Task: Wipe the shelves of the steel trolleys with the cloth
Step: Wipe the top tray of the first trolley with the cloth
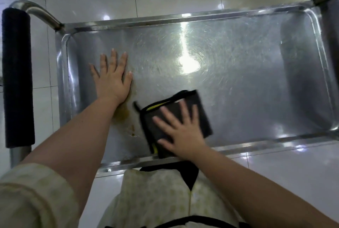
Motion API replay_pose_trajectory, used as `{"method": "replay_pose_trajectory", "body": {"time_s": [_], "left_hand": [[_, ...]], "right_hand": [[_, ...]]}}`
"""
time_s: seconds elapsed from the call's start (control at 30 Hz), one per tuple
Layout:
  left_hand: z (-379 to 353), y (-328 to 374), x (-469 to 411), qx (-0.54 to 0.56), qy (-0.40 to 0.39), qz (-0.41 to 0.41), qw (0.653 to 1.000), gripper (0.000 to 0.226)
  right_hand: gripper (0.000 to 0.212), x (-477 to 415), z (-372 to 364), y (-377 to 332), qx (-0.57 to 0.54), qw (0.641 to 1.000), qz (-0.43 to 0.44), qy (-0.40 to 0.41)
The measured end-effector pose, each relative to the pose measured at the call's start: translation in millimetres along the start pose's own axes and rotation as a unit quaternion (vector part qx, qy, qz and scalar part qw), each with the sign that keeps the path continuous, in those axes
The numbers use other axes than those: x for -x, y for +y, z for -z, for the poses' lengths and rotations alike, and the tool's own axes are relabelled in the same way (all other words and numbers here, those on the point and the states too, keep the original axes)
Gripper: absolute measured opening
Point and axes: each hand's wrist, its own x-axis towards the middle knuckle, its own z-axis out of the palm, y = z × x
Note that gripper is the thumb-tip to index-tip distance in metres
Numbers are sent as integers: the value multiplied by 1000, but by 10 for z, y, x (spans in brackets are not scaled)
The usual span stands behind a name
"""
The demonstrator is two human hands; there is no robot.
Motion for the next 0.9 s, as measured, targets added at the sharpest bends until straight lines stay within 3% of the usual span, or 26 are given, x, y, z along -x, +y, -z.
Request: {"method": "replay_pose_trajectory", "body": {"time_s": [0.07,0.17,0.37,0.47,0.53,0.67,0.8,0.9], "left_hand": [[10,15,21,9,4,1,1000,60],[22,39,22,9,-2,5,1000,60],[28,54,30,-1,-6,-1,1000,61],[35,51,34,1,-5,0,1000,61],[45,40,35,1,-5,0,1000,61],[96,12,49,7,-14,3,1000,61],[184,15,59,25,-32,8,999,60],[296,16,131,65,-21,2,998,63]], "right_hand": [[72,-106,-24,-277,1,997,79,-14],[72,-26,44,-20,-5,994,104,-12],[70,959,174,1585,43,997,-53,-22],[70,1124,206,1769,53,994,-82,-50],[72,972,182,1495,64,994,-74,-39],[72,331,72,303,33,999,36,-11],[71,-319,11,-936,-26,995,48,-82],[66,-447,79,-969,-28,992,60,-108]]}}
